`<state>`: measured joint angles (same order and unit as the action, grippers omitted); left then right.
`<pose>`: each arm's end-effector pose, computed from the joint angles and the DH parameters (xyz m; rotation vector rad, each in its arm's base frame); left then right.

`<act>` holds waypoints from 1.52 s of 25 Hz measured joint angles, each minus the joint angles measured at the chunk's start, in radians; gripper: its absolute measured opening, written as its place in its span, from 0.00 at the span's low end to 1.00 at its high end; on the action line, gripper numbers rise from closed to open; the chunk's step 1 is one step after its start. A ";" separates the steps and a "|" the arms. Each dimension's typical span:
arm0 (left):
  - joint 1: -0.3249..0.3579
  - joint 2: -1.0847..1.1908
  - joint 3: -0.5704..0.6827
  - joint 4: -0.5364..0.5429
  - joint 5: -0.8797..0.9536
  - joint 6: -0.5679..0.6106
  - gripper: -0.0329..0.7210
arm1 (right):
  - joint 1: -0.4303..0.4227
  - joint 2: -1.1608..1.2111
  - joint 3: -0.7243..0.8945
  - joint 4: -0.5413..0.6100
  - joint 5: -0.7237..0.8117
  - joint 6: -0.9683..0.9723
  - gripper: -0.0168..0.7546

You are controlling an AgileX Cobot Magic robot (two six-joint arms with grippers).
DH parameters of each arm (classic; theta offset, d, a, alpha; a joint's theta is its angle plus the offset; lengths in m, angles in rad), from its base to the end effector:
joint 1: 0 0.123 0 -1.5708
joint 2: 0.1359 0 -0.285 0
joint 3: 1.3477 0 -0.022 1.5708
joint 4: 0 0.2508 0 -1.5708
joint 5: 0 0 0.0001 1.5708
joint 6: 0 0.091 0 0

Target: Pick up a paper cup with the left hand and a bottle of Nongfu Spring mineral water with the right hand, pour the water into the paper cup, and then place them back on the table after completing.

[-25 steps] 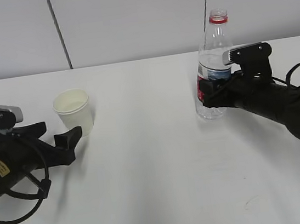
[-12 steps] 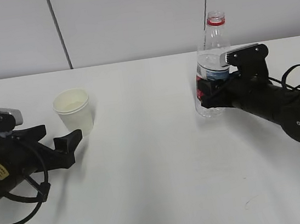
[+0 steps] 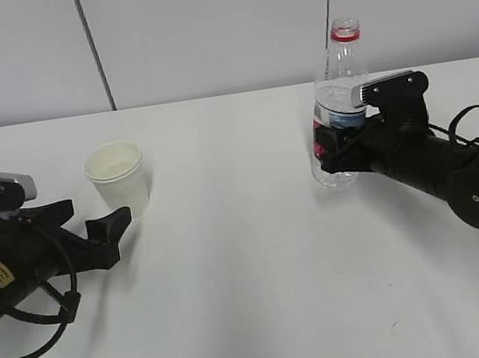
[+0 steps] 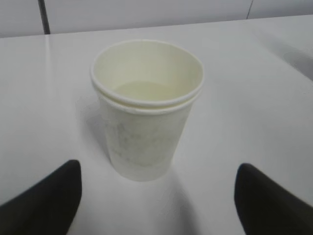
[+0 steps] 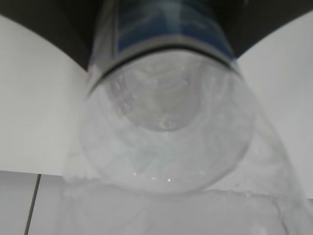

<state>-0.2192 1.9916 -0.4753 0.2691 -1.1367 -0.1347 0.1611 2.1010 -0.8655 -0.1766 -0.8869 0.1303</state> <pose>0.2802 -0.0849 0.0930 0.3552 1.8529 -0.3921 0.3789 0.0741 0.1033 -0.2274 1.8306 0.2510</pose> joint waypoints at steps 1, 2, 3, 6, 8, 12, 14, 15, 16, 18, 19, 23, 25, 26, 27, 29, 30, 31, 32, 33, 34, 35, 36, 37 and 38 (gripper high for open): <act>0.000 0.000 0.000 0.000 0.000 0.000 0.82 | 0.000 0.000 0.000 0.000 -0.002 0.000 0.50; 0.000 0.000 0.000 0.001 0.000 0.000 0.82 | 0.000 0.000 0.000 0.000 -0.002 0.000 0.50; 0.000 0.000 0.000 0.001 0.000 0.000 0.82 | 0.000 0.000 0.000 0.000 -0.002 -0.002 0.50; 0.000 0.000 0.000 0.001 0.000 0.000 0.82 | 0.000 0.000 0.000 -0.002 -0.002 -0.002 0.54; 0.000 0.000 0.000 0.001 0.000 0.000 0.82 | 0.000 0.000 0.000 -0.004 -0.002 -0.004 0.64; 0.000 0.000 0.001 0.002 0.000 0.000 0.82 | 0.000 0.000 0.000 -0.010 -0.002 -0.004 0.84; 0.000 0.000 0.001 0.002 0.000 0.000 0.82 | 0.000 0.000 0.000 -0.010 -0.002 -0.004 0.87; 0.000 0.000 0.001 0.002 0.000 0.000 0.82 | 0.000 0.000 0.000 -0.010 -0.002 -0.004 0.87; 0.000 0.000 0.001 0.003 0.000 0.000 0.82 | 0.000 0.000 0.000 -0.010 -0.002 -0.004 0.87; 0.000 0.000 0.001 0.003 0.000 0.000 0.82 | 0.000 0.000 0.005 -0.010 -0.002 -0.004 0.87; 0.000 0.000 0.001 0.003 0.000 0.000 0.82 | 0.000 0.000 0.011 -0.010 -0.002 -0.004 0.87; 0.000 0.000 0.001 0.009 0.000 0.000 0.82 | 0.000 -0.015 0.053 -0.010 -0.004 -0.004 0.87; 0.000 0.000 0.001 0.014 0.000 0.000 0.82 | 0.000 -0.037 0.073 -0.010 -0.009 -0.004 0.87; 0.000 0.000 0.001 0.015 0.000 0.000 0.82 | 0.000 -0.047 0.086 -0.010 -0.010 -0.004 0.87; 0.000 0.000 0.001 0.018 0.000 -0.001 0.82 | 0.000 -0.060 0.097 -0.010 -0.012 -0.004 0.87; 0.000 -0.007 0.001 0.025 0.001 -0.008 0.82 | 0.000 -0.090 0.128 -0.010 -0.013 -0.004 0.86; 0.000 -0.017 0.003 0.028 0.004 -0.010 0.82 | 0.000 -0.103 0.143 -0.010 -0.013 -0.004 0.86; 0.000 -0.029 0.005 0.030 0.006 -0.012 0.82 | 0.000 -0.120 0.157 -0.010 -0.013 -0.004 0.86; 0.000 -0.042 0.009 0.031 0.016 -0.012 0.82 | 0.000 -0.139 0.174 -0.010 -0.013 -0.004 0.86; 0.000 -0.057 0.012 0.031 0.032 -0.012 0.82 | 0.000 -0.155 0.190 -0.010 -0.013 -0.004 0.86; 0.000 -0.075 0.013 0.032 0.057 -0.012 0.82 | 0.000 -0.175 0.204 -0.010 -0.013 -0.004 0.86; 0.000 -0.094 0.013 0.031 0.084 -0.012 0.82 | 0.000 -0.196 0.218 -0.010 -0.004 -0.004 0.85; 0.000 -0.111 0.014 0.031 0.119 -0.012 0.82 | 0.000 -0.219 0.229 -0.010 0.011 -0.004 0.85; 0.000 -0.132 0.016 0.029 0.159 -0.012 0.82 | 0.000 -0.240 0.240 -0.010 0.035 -0.004 0.85; 0.000 -0.154 0.016 0.028 0.192 -0.012 0.82 | 0.000 -0.266 0.248 -0.010 0.059 -0.004 0.84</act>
<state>-0.2192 1.8373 -0.4593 0.2975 -0.9447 -0.1468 0.1611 1.8349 -0.6170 -0.1865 -0.8274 0.1267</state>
